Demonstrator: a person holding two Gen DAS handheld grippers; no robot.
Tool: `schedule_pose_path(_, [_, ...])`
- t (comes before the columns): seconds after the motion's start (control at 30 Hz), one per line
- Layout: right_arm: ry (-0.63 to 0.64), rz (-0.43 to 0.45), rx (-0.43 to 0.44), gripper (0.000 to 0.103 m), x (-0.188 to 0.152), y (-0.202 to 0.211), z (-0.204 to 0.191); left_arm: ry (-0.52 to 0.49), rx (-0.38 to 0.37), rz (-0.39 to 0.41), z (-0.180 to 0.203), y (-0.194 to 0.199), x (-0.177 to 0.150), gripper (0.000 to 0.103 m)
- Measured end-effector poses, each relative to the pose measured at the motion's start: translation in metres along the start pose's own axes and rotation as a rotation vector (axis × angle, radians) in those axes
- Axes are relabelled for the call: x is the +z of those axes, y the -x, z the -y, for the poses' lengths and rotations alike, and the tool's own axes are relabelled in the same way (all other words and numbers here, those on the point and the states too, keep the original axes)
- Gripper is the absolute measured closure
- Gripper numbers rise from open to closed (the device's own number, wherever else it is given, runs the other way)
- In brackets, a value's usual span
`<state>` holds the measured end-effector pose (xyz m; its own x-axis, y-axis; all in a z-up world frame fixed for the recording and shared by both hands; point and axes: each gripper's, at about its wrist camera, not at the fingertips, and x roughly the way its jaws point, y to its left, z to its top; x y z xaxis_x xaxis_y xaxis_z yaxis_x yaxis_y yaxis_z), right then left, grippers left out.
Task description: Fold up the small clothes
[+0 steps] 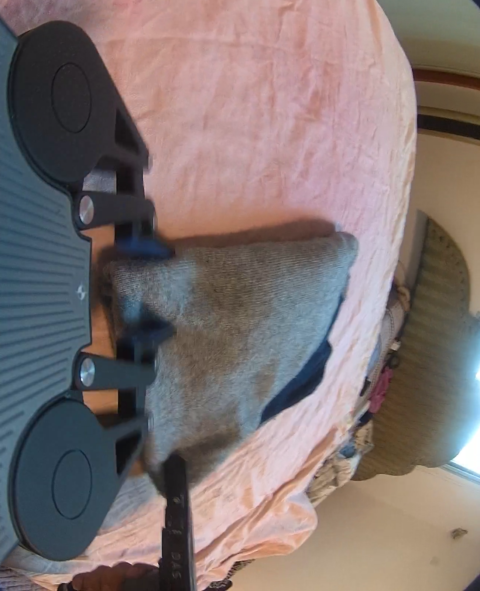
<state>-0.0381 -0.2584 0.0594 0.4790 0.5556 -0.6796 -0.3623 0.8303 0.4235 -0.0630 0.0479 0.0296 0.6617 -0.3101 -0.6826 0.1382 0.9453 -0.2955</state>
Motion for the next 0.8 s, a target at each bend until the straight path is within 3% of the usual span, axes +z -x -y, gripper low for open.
schedule_pose_path(0.1, [0.017,-0.051,-0.041,0.087,-0.006,-0.008,0.007,-0.029,0.006,-0.009,0.001,0.0,0.001,0.069])
schedule_pose_path(0.17, [-0.002,-0.043,-0.011,0.085,-0.008,-0.004,0.012,-0.027,0.006,-0.021,-0.002,0.002,0.004,0.069])
schedule_pose_path(0.23, [-0.009,-0.031,0.022,0.059,-0.002,0.005,0.012,0.008,-0.042,-0.034,-0.01,0.009,0.012,0.069])
schedule_pose_path(0.27, [-0.014,0.004,0.032,0.024,0.003,0.011,0.014,0.035,-0.075,-0.03,-0.015,0.013,0.017,0.065])
schedule_pose_path(0.3, [-0.024,0.06,0.038,0.0,0.009,0.018,0.017,0.071,-0.107,-0.014,-0.021,0.017,0.023,0.055])
schedule_pose_path(0.33, [-0.042,0.101,0.049,0.0,0.017,0.022,0.022,0.114,-0.13,0.01,-0.027,0.019,0.03,0.045])
schedule_pose_path(0.37, [-0.074,0.121,0.066,0.003,0.028,0.023,0.029,0.161,-0.141,0.039,-0.034,0.02,0.037,0.023])
schedule_pose_path(0.4, [-0.112,0.137,0.082,0.005,0.037,0.022,0.038,0.209,-0.142,0.07,-0.04,0.019,0.044,0.014])
schedule_pose_path(0.47, [-0.22,0.152,0.102,0.006,0.059,0.007,0.06,0.275,-0.166,0.084,-0.051,0.006,0.057,0.014])
schedule_pose_path(0.6, [-0.38,0.119,0.133,0.015,0.092,-0.04,0.088,0.431,-0.19,-0.018,-0.068,-0.045,0.076,0.014])
schedule_pose_path(0.73, [-0.391,0.05,0.116,0.018,0.109,-0.091,0.084,0.411,-0.171,-0.024,-0.063,-0.074,0.098,0.016])
schedule_pose_path(0.77, [-0.374,0.056,0.112,0.031,0.11,-0.098,0.08,0.409,-0.172,-0.031,-0.062,-0.079,0.104,0.022])
schedule_pose_path(0.8, [-0.346,0.045,0.095,0.067,0.113,-0.104,0.075,0.39,-0.166,-0.039,-0.059,-0.085,0.109,0.065])
